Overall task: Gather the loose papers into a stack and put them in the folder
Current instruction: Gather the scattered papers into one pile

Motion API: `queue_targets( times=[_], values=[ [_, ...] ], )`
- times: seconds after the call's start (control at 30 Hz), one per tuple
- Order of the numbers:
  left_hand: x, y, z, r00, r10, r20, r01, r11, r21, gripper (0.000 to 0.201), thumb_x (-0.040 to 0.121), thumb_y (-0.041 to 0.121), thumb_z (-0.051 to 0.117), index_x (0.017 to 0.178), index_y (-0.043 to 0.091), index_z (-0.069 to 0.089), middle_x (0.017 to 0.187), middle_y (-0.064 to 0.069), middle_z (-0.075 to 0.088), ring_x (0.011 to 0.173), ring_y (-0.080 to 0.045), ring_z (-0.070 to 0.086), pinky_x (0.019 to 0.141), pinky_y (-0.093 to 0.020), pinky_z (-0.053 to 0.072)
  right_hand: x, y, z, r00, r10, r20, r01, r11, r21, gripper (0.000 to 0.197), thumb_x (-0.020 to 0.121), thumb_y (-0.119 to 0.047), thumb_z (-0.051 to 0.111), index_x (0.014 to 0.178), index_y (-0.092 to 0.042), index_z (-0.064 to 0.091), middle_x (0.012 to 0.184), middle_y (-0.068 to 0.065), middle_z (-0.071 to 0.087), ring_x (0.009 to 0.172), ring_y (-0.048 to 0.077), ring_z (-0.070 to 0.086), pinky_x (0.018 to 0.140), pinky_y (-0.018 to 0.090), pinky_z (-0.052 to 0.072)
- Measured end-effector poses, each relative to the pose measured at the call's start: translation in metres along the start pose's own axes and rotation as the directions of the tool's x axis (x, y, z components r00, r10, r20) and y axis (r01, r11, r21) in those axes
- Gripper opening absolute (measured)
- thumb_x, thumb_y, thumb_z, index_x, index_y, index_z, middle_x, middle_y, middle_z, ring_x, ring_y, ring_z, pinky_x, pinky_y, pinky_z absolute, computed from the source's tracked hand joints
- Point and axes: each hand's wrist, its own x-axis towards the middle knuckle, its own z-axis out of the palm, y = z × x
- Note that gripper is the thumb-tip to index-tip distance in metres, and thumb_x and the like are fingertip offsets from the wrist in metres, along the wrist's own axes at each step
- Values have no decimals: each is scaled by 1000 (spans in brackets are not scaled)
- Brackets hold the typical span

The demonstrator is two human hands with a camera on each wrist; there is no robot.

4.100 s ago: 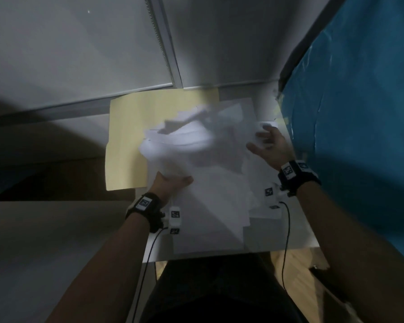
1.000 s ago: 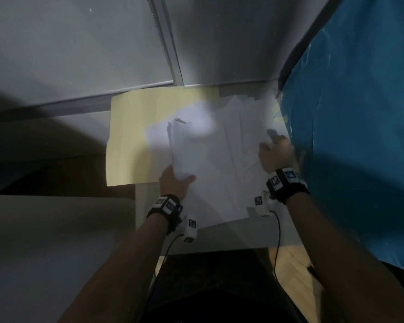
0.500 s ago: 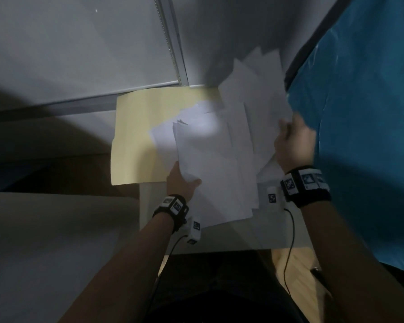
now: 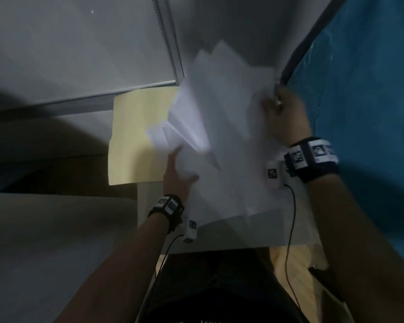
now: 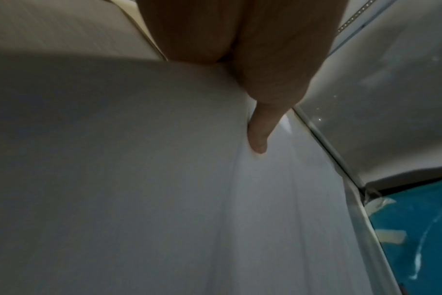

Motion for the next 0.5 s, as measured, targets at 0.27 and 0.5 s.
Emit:
queue_targets(
  times=[0.27,0.5],
  values=[
    [7,3,-3,947,-288,144,320,887,-331,52,110,58,50,109,16,81,117,-8,77,106,-31,72,99,-41,53,-31,70,76,928,352,118,-360,931,56,10,101,-19,64,93,-13,63,92,4,64,88,23,62,68,19,40],
    [0,-1,4,963,-268,-17,247,909,-335,111,68,25,105,147,24,27,135,5,61,114,-16,67,95,-35,59,-54,88,94,853,376,363,-391,920,-32,42,87,-34,84,119,-13,64,99,5,69,85,20,66,83,36,59]
  ],
)
